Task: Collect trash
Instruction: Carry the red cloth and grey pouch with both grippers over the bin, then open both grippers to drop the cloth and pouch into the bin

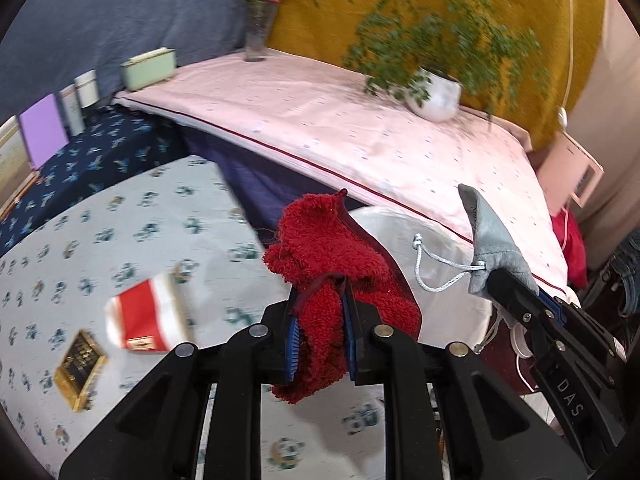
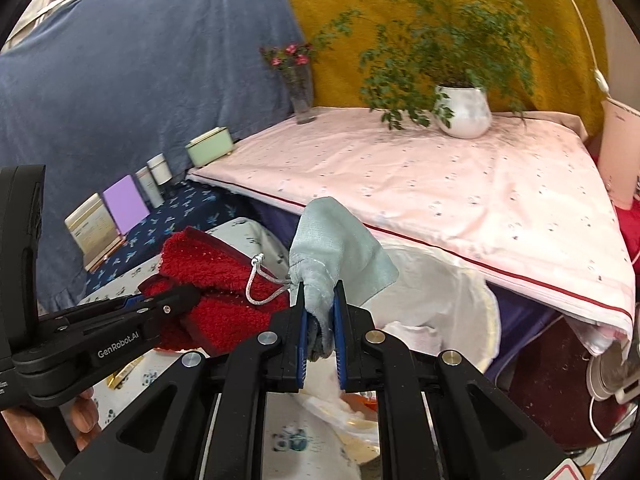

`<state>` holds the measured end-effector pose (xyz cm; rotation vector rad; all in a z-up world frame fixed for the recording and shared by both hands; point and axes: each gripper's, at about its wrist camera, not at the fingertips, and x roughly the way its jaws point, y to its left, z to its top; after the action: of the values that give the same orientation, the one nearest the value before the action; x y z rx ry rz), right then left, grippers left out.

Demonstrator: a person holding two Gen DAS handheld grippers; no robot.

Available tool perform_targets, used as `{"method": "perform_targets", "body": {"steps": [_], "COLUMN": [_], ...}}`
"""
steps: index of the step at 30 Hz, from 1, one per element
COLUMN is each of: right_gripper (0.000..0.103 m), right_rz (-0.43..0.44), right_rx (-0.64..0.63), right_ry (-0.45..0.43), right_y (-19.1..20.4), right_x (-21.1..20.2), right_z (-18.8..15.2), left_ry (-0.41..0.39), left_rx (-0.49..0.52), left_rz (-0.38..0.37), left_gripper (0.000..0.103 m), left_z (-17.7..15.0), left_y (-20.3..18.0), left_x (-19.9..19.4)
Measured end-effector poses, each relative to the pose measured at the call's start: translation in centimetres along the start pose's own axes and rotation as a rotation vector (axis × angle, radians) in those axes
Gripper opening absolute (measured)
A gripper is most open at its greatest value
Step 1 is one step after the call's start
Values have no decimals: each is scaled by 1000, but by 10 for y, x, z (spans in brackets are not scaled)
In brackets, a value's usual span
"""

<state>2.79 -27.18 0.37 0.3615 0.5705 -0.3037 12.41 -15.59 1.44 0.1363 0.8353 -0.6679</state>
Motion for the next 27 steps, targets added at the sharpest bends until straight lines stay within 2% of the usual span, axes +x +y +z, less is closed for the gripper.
{"method": "perform_targets", "body": {"steps": [7, 10, 11, 12, 14, 18, 22, 27], "right_gripper": [10, 11, 11, 11, 11, 11, 11, 16], "right_rz": [-33, -44, -47, -48, -49, -48, -42, -37], "right_rx": [45, 57, 60, 63, 68, 68, 69, 66], "right_ry": [8, 12, 14, 16, 21, 33, 48, 66], "right_y": [-32, -41, -43, -44, -47, -48, -47, -43], "right_x": [5, 7, 9, 10, 13, 20, 28, 38], "right_z": [-2, -3, -3, -3, -3, -2, -3, -5], "left_ry": [42, 45, 43, 39, 23, 31, 31, 26], "left_rx": [56, 67, 69, 68, 61, 44, 32, 13], "left_rz": [-31, -42, -34, -24, -6, -3, 10, 27], "left_gripper": [18, 21, 26, 35, 45, 51, 52, 57], "left_z": [2, 3, 3, 4, 3, 4, 4, 3], "left_y": [-34, -43, -44, -44, -43, -39, -32, -23], "left_x": [30, 38, 40, 41, 42, 46, 48, 46]}}
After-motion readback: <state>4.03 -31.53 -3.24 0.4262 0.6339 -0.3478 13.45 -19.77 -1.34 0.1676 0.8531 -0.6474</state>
